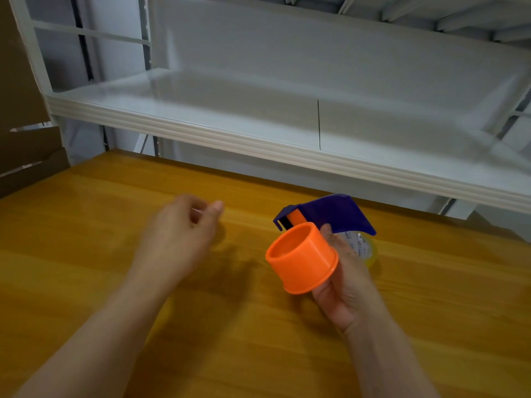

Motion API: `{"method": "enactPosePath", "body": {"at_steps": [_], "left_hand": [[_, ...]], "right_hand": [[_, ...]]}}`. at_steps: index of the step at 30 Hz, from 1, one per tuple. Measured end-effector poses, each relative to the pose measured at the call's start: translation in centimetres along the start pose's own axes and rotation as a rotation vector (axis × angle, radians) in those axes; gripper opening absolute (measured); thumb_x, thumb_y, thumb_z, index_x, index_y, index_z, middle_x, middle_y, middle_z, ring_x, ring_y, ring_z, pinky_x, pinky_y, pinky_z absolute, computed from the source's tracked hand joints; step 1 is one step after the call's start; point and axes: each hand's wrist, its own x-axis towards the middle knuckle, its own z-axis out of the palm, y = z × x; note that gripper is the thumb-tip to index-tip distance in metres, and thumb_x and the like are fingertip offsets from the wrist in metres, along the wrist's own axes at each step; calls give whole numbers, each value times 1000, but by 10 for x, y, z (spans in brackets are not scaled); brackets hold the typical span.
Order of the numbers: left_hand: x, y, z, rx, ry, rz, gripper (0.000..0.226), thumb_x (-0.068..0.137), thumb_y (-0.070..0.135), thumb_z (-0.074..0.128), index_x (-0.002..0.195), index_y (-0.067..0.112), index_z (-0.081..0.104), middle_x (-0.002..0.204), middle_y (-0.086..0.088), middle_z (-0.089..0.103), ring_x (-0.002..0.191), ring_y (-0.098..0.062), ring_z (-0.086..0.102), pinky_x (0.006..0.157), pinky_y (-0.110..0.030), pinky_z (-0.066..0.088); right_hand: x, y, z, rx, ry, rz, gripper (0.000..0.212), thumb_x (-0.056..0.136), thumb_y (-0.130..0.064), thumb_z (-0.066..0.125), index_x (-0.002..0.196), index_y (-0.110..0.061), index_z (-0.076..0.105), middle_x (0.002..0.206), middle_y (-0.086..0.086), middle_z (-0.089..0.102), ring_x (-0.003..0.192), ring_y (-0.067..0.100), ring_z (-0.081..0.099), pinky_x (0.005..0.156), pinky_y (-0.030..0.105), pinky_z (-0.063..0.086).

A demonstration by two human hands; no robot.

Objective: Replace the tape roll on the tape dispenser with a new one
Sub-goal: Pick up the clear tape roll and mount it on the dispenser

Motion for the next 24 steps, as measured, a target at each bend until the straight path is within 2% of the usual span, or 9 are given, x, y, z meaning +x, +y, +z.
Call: {"method": "enactPosePath", "body": {"at_steps": [3,5,8,10,13,15,19,22,24], "left_hand": [[-23,33,3,-378,-533,-175,63,73,68,48,116,24,61,100,-2,71,82,-16,68,62,-31,55],[-30,38,6,-574,-781,-277,57,79,61,51,120,22,61,100,-10,75,79,-21,71,56,-29,53],[-32,37,11,-802,-965,-367,51,89,51,53,127,17,56,112,-26,72,90,-33,71,60,-34,57],[-32,36,14,-936,-1024,-428,51,88,43,55,128,12,57,114,-32,68,94,-36,70,65,-36,59],[-28,34,13,-1098,-1019,-498,50,86,35,59,129,9,55,105,-31,63,79,-31,71,62,-34,61],[-24,32,10,-1113,-932,-518,48,84,32,61,125,7,57,102,-29,60,70,-27,68,57,-31,61],[-16,25,8,-1006,-722,-507,37,91,25,61,123,6,58,108,-26,59,72,-27,70,50,-27,62],[-8,17,6,-920,-600,-483,36,94,22,61,124,3,55,116,-28,53,77,-27,66,49,-26,61],[-4,12,6,-846,-543,-471,35,94,22,61,124,4,54,126,-28,52,87,-30,63,47,-25,60]], "right_hand": [[1,1,-1,-15,0,-21,36,90,-35,61,120,-16,57,107,17,71,81,26,71,58,39,59],[2,1,-1,-26,2,-44,44,88,-37,62,125,-15,56,113,19,70,87,28,71,59,38,59],[3,2,-2,-27,25,-67,52,83,-40,64,127,-15,56,120,22,69,106,38,68,72,47,60],[2,4,0,-28,39,-76,51,83,-40,64,126,-13,56,122,23,67,110,40,66,80,51,57],[3,6,0,-34,12,-93,42,90,-35,61,125,-11,56,109,17,73,91,29,72,69,43,60],[5,7,-2,-103,17,-83,34,94,-29,59,123,-11,60,105,15,76,90,27,75,72,43,59],[7,10,-8,-386,61,-144,36,91,-17,67,125,-24,61,115,8,74,103,25,72,88,45,58],[5,8,-6,-689,77,-285,41,89,-12,69,125,-31,61,114,-2,70,104,15,66,84,34,56],[5,8,-5,-791,82,-340,38,90,-13,68,124,-31,63,112,-9,70,107,8,63,86,30,54]]}}
